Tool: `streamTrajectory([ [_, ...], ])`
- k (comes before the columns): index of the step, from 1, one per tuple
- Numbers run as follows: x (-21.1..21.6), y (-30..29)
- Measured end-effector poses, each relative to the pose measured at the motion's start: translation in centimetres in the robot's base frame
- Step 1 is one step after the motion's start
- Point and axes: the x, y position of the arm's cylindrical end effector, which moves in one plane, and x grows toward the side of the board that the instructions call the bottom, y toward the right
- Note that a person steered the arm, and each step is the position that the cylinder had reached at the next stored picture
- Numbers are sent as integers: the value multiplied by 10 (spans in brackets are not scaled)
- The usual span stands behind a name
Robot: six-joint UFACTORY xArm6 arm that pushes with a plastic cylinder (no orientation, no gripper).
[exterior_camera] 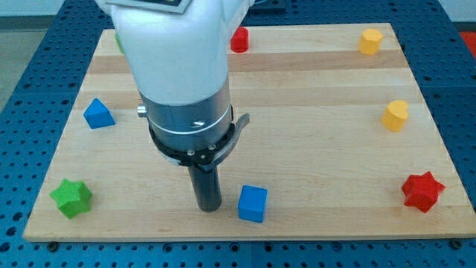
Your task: Push the blue cube to the right
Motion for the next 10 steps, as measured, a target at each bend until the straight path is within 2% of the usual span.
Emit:
streamTrajectory([
  [5,18,2],
  [10,18,47],
])
